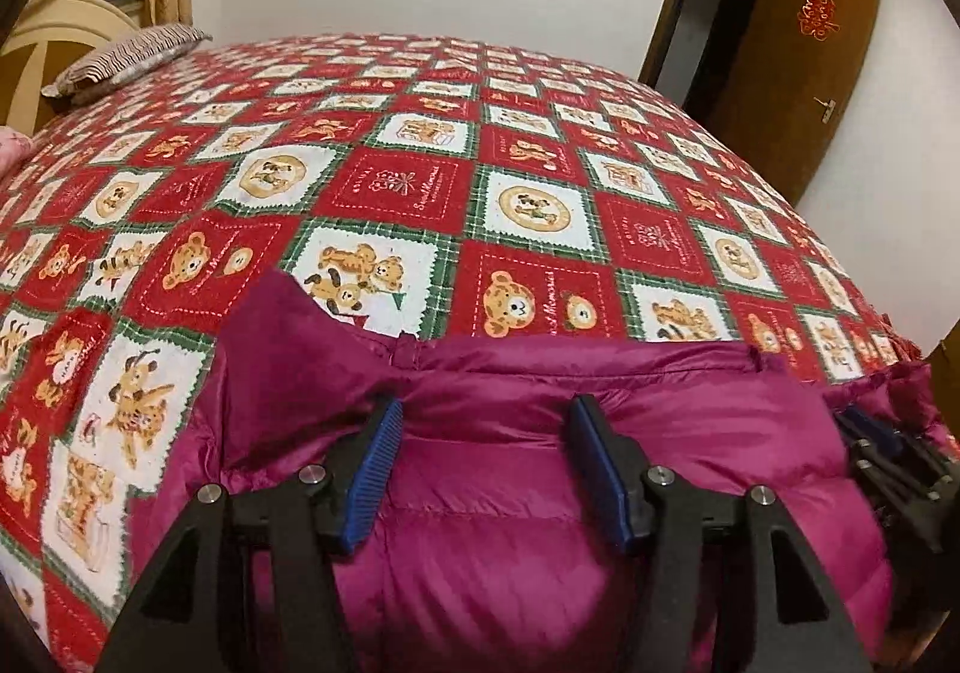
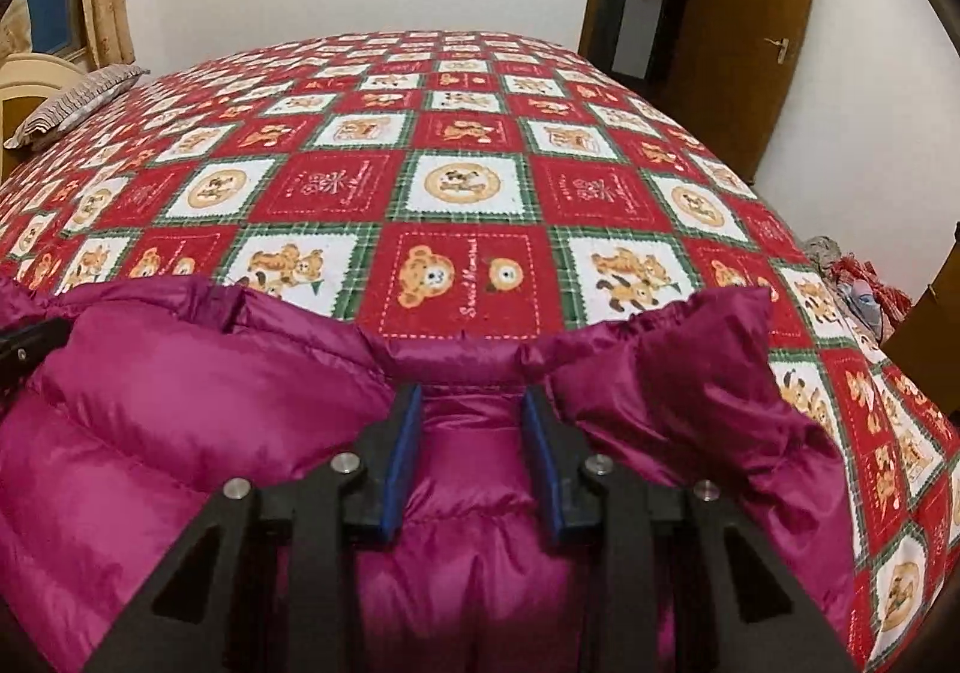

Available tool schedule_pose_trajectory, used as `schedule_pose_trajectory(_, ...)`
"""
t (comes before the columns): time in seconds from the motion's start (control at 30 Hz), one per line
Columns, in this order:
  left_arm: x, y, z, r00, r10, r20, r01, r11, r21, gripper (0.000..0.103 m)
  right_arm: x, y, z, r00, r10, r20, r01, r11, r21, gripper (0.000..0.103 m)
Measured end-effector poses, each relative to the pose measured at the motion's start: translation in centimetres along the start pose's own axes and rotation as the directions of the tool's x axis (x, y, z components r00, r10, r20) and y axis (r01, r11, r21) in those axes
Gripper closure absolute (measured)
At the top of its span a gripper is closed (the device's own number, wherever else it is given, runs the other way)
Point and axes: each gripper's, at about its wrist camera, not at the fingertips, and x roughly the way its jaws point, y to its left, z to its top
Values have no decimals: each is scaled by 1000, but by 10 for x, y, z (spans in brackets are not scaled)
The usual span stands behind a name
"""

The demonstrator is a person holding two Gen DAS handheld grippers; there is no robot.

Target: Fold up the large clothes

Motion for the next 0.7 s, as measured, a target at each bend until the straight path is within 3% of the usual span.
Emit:
schedule_pose_trajectory(0.17, 8, 2, 0, 1000, -5, -10, 5, 1000, -6, 44, -4, -15, 4, 1000, 24, 0, -24, 997, 71, 68)
schedule_pose_trajectory(0.3, 8, 2, 0, 1000, -11, -8, 10, 1000, -9, 44, -13, -47, 7, 996, -90, -7, 90, 988, 126, 79)
schedule_pose_trajectory(0.47, 8, -3, -1, 1000, 11, -10, -11, 1000, 13, 44, -9, -82, -3, 988, -143, -53, 150, 972, 182, 79)
schedule_pose_trajectory(0.6, 9, -6, -1, 1000, 29, -9, -29, 999, 29, 44, -1, -103, -11, 996, -72, -53, 84, 959, 271, 79)
schedule_pose_trajectory(0.7, 9, -7, -1, 999, 35, -10, -35, 999, 33, 44, 2, -104, -11, 996, -77, -45, 86, 955, 282, 79)
